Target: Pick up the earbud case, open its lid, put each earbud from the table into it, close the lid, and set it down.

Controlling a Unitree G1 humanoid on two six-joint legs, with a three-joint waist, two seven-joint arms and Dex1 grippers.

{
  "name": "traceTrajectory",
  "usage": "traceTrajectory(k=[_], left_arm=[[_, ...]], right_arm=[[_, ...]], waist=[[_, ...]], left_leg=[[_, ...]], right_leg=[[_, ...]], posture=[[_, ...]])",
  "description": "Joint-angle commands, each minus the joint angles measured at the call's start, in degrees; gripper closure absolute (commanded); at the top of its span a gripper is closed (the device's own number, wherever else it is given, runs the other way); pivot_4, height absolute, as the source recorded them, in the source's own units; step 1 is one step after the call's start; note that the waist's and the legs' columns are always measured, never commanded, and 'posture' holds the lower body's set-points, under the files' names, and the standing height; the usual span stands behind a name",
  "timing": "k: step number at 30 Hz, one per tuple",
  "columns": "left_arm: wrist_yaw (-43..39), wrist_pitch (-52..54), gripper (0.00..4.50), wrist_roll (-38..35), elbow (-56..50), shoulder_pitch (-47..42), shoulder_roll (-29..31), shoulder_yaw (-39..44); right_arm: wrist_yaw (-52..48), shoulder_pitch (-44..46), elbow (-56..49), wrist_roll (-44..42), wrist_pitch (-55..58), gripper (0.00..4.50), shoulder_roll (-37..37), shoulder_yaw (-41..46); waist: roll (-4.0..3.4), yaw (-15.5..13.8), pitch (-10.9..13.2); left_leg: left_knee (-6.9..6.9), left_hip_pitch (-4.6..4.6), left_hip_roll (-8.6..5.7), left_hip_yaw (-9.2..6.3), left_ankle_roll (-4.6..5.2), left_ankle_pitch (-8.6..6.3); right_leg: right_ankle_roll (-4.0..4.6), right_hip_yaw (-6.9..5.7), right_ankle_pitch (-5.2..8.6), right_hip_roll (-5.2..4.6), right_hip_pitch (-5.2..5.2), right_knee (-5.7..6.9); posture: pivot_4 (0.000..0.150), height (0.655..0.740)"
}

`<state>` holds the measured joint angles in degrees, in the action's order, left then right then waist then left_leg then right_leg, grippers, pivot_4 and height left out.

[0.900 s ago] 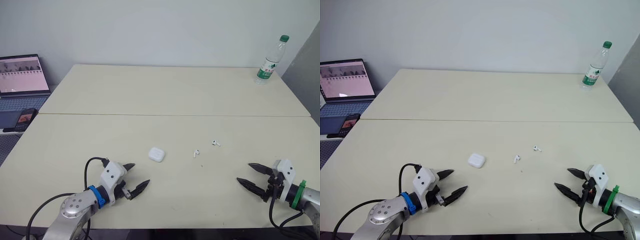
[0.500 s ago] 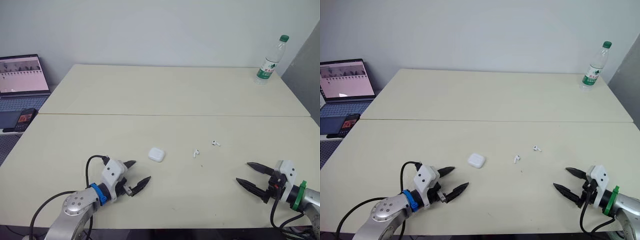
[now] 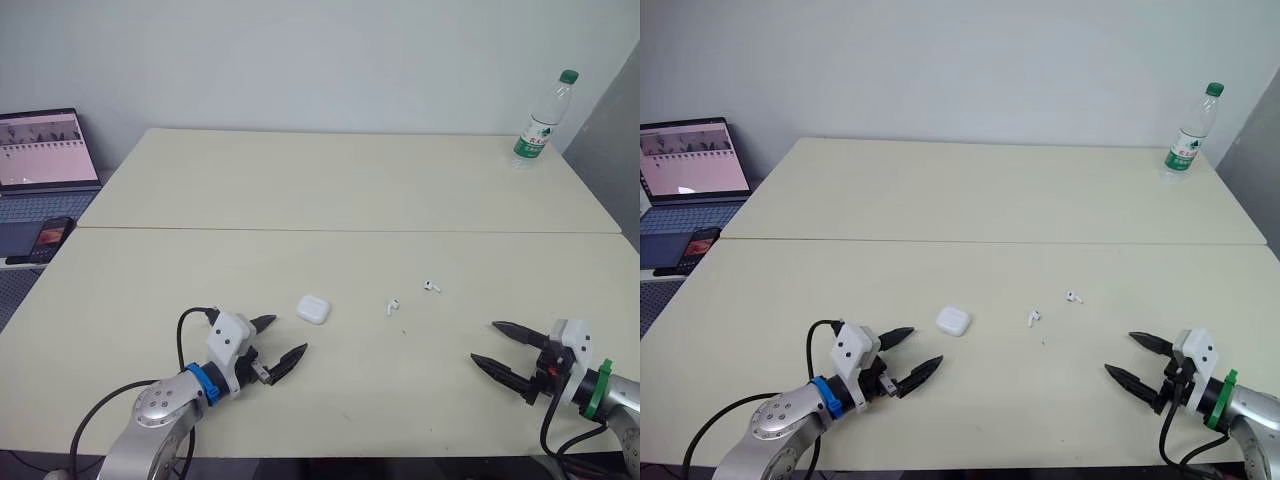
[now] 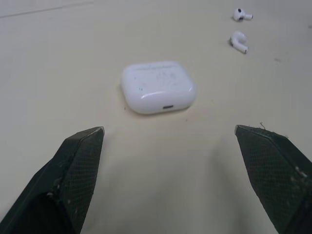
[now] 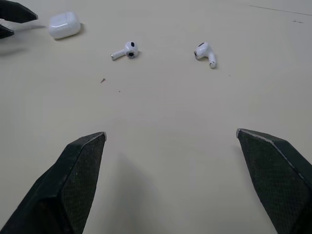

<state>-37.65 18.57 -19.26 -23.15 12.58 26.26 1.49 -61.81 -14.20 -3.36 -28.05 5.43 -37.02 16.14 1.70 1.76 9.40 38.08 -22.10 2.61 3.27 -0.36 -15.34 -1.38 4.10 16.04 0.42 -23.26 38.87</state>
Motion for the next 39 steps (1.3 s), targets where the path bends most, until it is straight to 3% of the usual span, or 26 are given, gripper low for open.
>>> traceTrajectory(k=[1,7,17,25,28,32,36,39], left_arm=[[4.47,2.28,0.00,1.00,-3.62,-0.78,-1.84,-1.34],[11.72,4.66,0.00,5.69,-4.66,-2.28,-6.14,-6.09],[13.95,2.64,0.00,10.28,2.84,-9.84,-9.68,-11.35],[17.66,4.71,0.00,14.65,5.15,-10.74,-10.46,-12.08],[17.99,4.78,0.57,14.44,4.57,-10.20,-10.39,-11.23],[18.26,4.10,1.69,14.52,4.75,-10.50,-10.08,-10.39],[16.82,3.27,1.69,13.37,4.50,-11.14,-9.88,-10.28],[13.28,1.82,1.69,9.53,3.57,-12.39,-10.80,-10.08]], right_arm=[[-2.27,-0.57,-4.11,-3.72,0.06,0.02,0.04,1.15],[-5.15,-2.31,-10.85,-8.70,0.34,0.02,0.19,1.44],[-6.12,-3.64,-14.48,-10.04,-1.61,0.02,-0.13,3.20],[-4.44,-5.40,-16.67,-10.60,-1.15,0.02,0.52,5.09],[-4.09,-5.83,-16.90,-10.49,-1.38,0.00,0.83,4.99],[-3.78,-5.37,-16.66,-10.10,-1.55,0.00,1.11,4.54],[-1.94,-3.83,-17.04,-9.50,-0.43,0.00,0.95,3.94],[5.10,-1.37,-19.13,-9.06,4.86,0.00,0.99,2.53]], waist=[[0.00,0.00,0.00],[0.02,-0.04,0.00],[0.02,-0.07,0.00],[0.01,0.02,-0.01],[0.00,0.02,-0.02],[0.00,0.02,-0.02],[0.00,0.02,-0.02],[0.00,0.04,-0.01]], left_leg=[[0.00,0.00,0.00,-0.01,0.00,0.00],[0.02,0.01,-0.01,-0.04,0.00,0.00],[0.02,0.01,-0.04,-0.04,0.00,0.00],[0.01,0.03,-0.01,-0.07,0.00,0.00],[0.01,0.07,-0.01,-0.07,0.00,0.00],[0.01,0.08,-0.01,-0.06,0.00,0.00],[0.01,0.08,-0.01,-0.06,0.00,0.00],[0.01,0.08,-0.01,-0.05,0.00,0.00]], right_leg=[[0.00,0.00,0.00,0.00,0.00,0.00],[-0.04,0.00,-0.02,0.01,0.04,0.00],[-0.05,0.03,-0.03,0.10,0.05,0.00],[-0.05,0.03,-0.03,0.11,0.05,0.01],[-0.05,0.03,-0.03,0.11,0.08,0.03],[-0.05,0.04,-0.03,0.11,0.09,0.03],[-0.05,0.04,-0.03,0.11,0.08,0.03],[-0.05,0.05,-0.03,0.11,0.08,0.04]], posture=[[0.150,0.7362],[0.150,0.7362],[0.150,0.7362],[0.150,0.7362],[0.150,0.7362],[0.150,0.7362],[0.150,0.7362],[0.150,0.7362]])
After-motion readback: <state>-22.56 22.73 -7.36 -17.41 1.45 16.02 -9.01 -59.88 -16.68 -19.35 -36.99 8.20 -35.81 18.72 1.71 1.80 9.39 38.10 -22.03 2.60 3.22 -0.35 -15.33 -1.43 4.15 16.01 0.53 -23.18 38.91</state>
